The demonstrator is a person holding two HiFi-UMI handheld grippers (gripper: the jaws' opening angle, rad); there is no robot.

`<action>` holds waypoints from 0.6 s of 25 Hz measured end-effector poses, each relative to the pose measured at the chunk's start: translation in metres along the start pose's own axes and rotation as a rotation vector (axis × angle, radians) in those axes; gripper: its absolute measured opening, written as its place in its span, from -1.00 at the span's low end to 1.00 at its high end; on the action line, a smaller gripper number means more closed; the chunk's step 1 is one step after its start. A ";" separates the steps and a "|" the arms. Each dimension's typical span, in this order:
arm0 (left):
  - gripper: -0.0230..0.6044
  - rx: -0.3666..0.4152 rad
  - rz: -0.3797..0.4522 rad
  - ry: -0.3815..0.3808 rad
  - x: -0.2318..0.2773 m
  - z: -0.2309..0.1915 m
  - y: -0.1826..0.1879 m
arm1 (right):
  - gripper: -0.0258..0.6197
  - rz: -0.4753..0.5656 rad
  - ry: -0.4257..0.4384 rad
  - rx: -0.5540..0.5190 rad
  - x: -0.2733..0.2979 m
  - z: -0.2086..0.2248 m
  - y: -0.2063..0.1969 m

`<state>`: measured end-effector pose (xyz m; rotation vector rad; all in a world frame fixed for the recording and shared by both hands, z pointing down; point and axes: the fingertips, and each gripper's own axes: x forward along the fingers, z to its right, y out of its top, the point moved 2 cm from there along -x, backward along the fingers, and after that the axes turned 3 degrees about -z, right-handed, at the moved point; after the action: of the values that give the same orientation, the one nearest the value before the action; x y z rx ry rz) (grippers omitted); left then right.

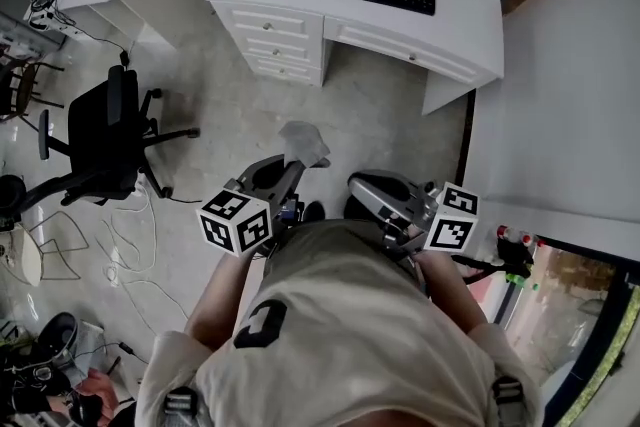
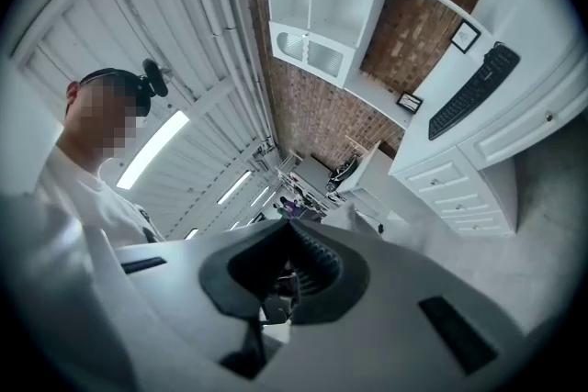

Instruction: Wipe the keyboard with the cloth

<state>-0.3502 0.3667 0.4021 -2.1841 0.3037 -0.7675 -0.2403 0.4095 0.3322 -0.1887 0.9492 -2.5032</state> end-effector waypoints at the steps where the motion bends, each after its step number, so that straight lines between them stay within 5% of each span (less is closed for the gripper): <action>1: -0.90 -0.001 0.001 -0.004 0.011 0.004 0.003 | -0.91 -0.001 0.024 -0.021 -0.003 0.003 0.006; 7: -0.90 -0.019 0.000 -0.024 0.065 0.028 0.026 | -0.91 0.007 0.225 -0.171 -0.022 0.005 0.051; 15: -0.90 -0.050 0.033 0.006 0.111 0.032 0.063 | -0.91 -0.069 0.476 -0.221 -0.048 0.007 0.079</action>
<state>-0.2409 0.2947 0.3866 -2.2188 0.3639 -0.7554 -0.1671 0.3754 0.2872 0.3285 1.4276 -2.5520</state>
